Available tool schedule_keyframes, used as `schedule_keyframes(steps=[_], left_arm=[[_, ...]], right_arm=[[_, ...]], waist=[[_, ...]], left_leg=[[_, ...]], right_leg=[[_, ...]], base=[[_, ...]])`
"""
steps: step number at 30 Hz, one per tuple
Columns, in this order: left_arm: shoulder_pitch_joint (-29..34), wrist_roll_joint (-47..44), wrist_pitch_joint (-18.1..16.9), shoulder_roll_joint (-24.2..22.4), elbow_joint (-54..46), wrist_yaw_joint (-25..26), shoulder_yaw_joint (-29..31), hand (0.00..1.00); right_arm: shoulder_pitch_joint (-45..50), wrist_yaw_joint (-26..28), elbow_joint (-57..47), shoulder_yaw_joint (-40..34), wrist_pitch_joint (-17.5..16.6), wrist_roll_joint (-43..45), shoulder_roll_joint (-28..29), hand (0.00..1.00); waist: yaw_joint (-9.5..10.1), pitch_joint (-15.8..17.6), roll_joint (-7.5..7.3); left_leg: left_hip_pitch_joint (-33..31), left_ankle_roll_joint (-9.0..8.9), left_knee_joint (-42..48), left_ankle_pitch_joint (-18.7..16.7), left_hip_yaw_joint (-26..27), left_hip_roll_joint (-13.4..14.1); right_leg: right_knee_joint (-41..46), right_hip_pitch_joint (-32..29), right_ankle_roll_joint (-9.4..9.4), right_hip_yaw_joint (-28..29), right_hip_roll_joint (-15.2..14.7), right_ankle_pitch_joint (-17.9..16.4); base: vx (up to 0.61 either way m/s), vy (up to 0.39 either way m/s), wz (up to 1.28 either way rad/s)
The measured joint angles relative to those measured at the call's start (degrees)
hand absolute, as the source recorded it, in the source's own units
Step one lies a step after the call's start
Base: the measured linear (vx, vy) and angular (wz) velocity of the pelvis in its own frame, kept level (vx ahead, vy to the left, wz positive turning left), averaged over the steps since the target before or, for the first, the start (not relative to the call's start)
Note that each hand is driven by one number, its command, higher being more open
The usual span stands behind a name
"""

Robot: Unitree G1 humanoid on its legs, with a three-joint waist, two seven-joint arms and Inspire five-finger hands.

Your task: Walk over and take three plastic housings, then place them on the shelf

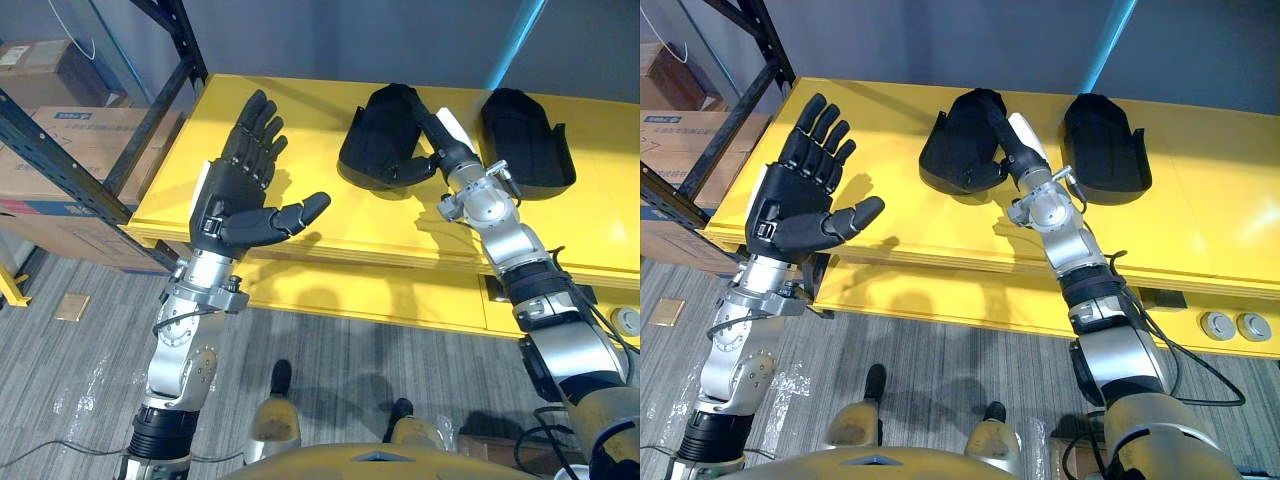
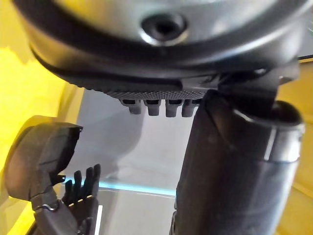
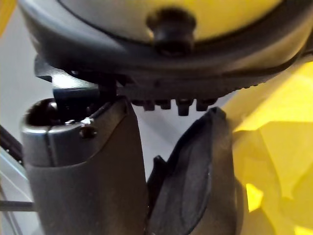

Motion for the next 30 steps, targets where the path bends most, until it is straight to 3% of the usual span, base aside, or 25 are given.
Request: schedule_keyframes(steps=[3, 8, 15, 22, 25, 30], left_arm=[[0.02, -0.04, 0.00, 0.97, 0.19, -0.02, -0.46, 1.00], [1.87, -2.05, -0.54, 1.02, 0.17, 0.45, -0.46, 1.00], [1.97, -1.93, -1.64, -0.82, -0.10, 3.56, -0.46, 1.00], [1.96, 3.08, -1.16, -1.84, -0.08, 9.07, 0.05, 1.00], [1.88, 4.40, 1.54, -1.84, 0.49, 11.84, 0.45, 1.00], [1.54, 10.99, 2.83, -1.72, 5.87, 16.55, 0.92, 1.00]], right_arm=[[-0.50, -0.85, 0.03, 0.11, -2.25, -2.39, -0.64, 1.00], [-0.41, -6.81, -2.34, 0.43, -6.90, -2.92, -0.99, 1.00], [5.00, -10.62, -24.18, -2.80, -9.99, -2.82, 1.66, 1.00], [14.63, -10.57, -33.32, -5.20, -6.30, 2.38, 7.62, 1.00], [20.44, -10.68, -37.94, -8.90, -4.42, 4.21, 9.25, 1.00], [28.62, -11.96, -47.17, -14.95, -4.92, 8.45, 9.29, 1.00]], waist=[[0.23, 0.27, -0.48], [0.18, 0.35, -0.59], [-0.09, 0.39, -0.48], [-0.94, 0.33, -0.58], [-1.75, 0.30, -0.63], [-3.74, 0.14, -0.73]], left_leg=[[-0.04, -0.05, 0.01, 0.02, 0.04, 0.01], [0.01, -0.21, 0.19, 0.24, 0.05, -0.32], [0.31, -0.29, 0.06, 0.10, 0.73, -0.26], [0.67, -0.19, 0.04, 0.01, 1.74, -0.17], [1.39, -0.22, 0.16, -0.35, 3.72, -0.02], [2.25, -0.43, 0.05, -1.52, 6.94, 0.16]], right_leg=[[-0.02, 0.01, 0.07, 0.16, 0.02, 0.07], [0.02, -0.03, 0.08, -0.09, -0.29, 0.08], [0.12, -0.24, 0.10, 0.59, -0.27, 0.06], [0.16, -0.60, 0.16, 1.68, -0.26, 0.13], [0.50, -1.47, 0.25, 3.71, -0.23, 0.22], [0.40, -2.96, 0.51, 6.90, -0.08, 0.41]], base=[[0.00, 0.000, 0.00], [0.00, 0.000, 0.00], [0.00, 0.000, -0.04], [-0.02, -0.001, -0.07], [-0.01, 0.004, -0.29], [0.00, 0.009, -0.32]])
